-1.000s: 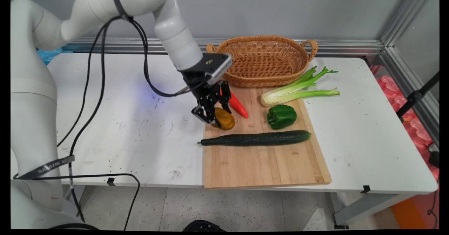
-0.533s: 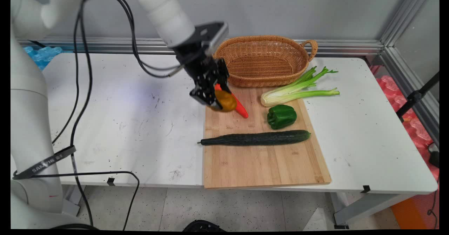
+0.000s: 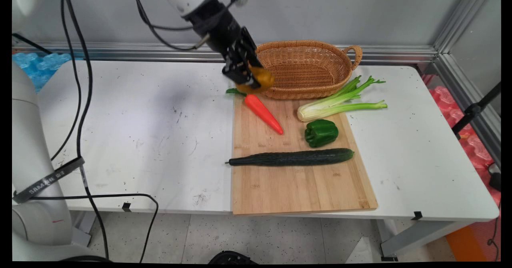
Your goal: Place the picked object in the vegetable basket
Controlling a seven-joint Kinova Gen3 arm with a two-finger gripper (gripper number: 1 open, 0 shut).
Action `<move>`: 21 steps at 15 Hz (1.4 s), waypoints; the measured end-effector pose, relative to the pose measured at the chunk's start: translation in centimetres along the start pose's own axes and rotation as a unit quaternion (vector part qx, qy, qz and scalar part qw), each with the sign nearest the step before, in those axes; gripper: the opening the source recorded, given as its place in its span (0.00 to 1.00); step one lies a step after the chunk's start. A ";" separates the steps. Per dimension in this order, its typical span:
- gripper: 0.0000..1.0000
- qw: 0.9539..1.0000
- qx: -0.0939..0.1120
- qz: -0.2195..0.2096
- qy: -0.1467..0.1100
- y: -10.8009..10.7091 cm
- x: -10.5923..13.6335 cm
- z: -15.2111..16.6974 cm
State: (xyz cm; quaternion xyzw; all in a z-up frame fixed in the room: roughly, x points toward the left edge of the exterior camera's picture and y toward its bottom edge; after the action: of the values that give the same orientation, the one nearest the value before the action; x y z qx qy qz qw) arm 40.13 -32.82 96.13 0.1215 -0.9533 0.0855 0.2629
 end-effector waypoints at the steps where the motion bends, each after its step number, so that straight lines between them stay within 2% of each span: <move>1: 0.00 1.000 0.009 -0.019 0.002 -0.3 0.1 -0.5; 4: 0.00 0.996 0.043 -0.082 0.013 -1.9 0.2 -1.8; 6: 0.00 0.990 0.066 -0.122 0.022 -3.2 0.3 -2.2; 9: 0.00 0.978 0.101 -0.181 0.035 -5.7 0.5 -1.9; 12: 0.00 0.966 0.125 -0.220 0.040 -8.0 0.6 -0.5; 17: 0.00 0.951 0.152 -0.267 0.042 -11.4 0.8 2.7; 21: 0.00 0.943 0.161 -0.290 0.033 -14.0 0.9 6.4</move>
State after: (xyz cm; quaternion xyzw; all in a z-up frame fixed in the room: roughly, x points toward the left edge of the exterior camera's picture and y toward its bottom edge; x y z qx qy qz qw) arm 40.21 -47.83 92.54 0.4301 -0.8414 0.1619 0.2843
